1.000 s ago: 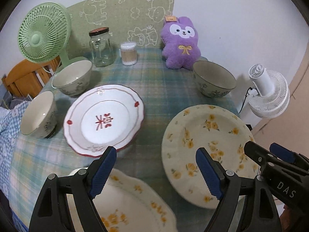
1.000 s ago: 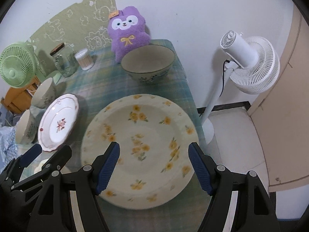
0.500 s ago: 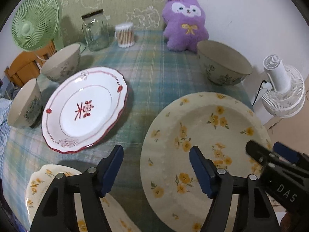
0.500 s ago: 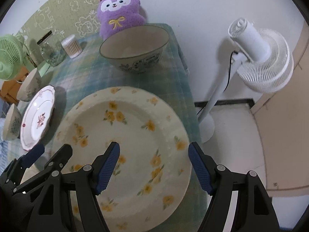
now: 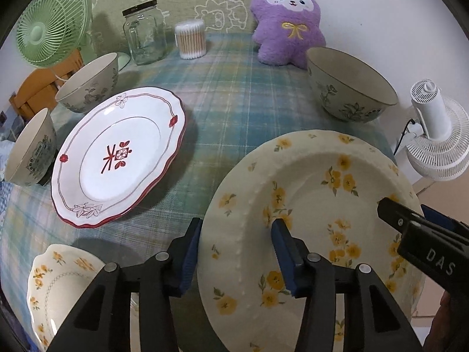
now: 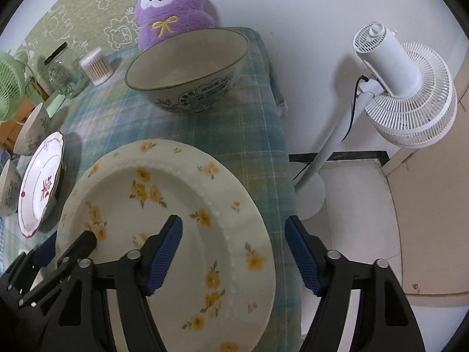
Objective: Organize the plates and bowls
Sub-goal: 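Lower the held plate onto the deep yellow-flower plate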
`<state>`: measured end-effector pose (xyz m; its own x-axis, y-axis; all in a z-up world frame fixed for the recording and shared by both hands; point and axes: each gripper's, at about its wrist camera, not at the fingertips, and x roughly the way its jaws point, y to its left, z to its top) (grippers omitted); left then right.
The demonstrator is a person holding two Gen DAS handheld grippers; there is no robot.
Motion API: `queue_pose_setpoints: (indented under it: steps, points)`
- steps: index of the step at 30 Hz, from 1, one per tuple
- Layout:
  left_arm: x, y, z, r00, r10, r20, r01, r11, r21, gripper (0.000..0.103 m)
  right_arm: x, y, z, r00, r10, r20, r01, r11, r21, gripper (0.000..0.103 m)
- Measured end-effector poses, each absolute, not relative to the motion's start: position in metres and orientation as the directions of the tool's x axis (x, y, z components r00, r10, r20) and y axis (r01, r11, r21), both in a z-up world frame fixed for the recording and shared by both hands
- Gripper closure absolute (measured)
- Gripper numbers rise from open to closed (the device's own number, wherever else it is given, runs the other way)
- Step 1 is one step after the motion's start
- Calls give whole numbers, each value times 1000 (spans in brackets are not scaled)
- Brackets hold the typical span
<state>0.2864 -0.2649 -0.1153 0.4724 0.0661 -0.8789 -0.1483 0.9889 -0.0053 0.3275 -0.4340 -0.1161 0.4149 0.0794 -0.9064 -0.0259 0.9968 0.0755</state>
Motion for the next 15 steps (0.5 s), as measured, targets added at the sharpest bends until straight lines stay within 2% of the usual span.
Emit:
queue_pose_setpoints:
  steps: [1, 15]
  points:
    - [287, -265, -115, 471, 68, -879, -149, 989, -4, 53, 329, -434, -118, 407, 87, -909, -28, 996, 82, 42]
    - [285, -269, -115, 474, 90, -876, -152, 988, 19, 50, 319, -431, -116, 407, 68, -911, -16, 998, 67, 47]
